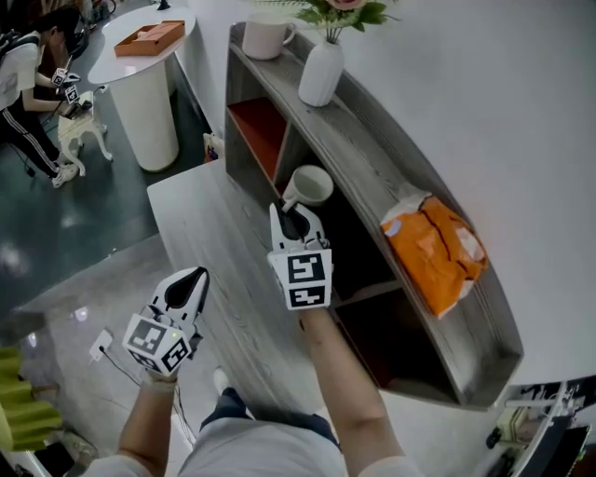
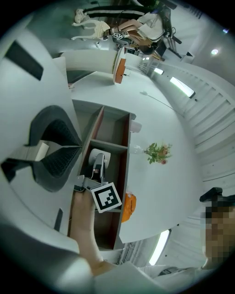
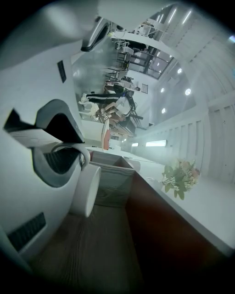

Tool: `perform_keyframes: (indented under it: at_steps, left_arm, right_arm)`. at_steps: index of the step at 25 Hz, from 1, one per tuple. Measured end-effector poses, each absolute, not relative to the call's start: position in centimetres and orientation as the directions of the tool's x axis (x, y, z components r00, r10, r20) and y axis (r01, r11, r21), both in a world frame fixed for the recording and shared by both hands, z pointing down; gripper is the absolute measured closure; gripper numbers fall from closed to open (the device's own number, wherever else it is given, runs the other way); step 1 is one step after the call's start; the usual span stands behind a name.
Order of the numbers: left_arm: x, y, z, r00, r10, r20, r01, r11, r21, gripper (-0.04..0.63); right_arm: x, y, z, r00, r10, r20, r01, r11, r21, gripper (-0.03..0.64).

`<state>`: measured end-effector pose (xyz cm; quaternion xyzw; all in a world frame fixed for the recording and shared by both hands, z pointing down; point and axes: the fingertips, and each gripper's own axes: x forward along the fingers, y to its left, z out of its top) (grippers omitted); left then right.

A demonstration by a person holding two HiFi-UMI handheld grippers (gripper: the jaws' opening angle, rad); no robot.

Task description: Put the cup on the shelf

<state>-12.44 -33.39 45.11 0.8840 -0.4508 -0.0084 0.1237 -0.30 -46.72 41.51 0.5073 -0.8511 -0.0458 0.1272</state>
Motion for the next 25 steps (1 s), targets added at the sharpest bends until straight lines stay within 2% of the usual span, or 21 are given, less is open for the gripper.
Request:
perform_keyframes:
  at_steps: [25]
  left_arm:
    - [-12.8,-33.8,47.8,0.563,-0.816,0.129,-0.814,-0.52,0.26,0.577]
  right_arm:
    - [0.9,-50.8,44.4,-0.353,-0.886,0.301,-0.889,0.418,0.187,0.577]
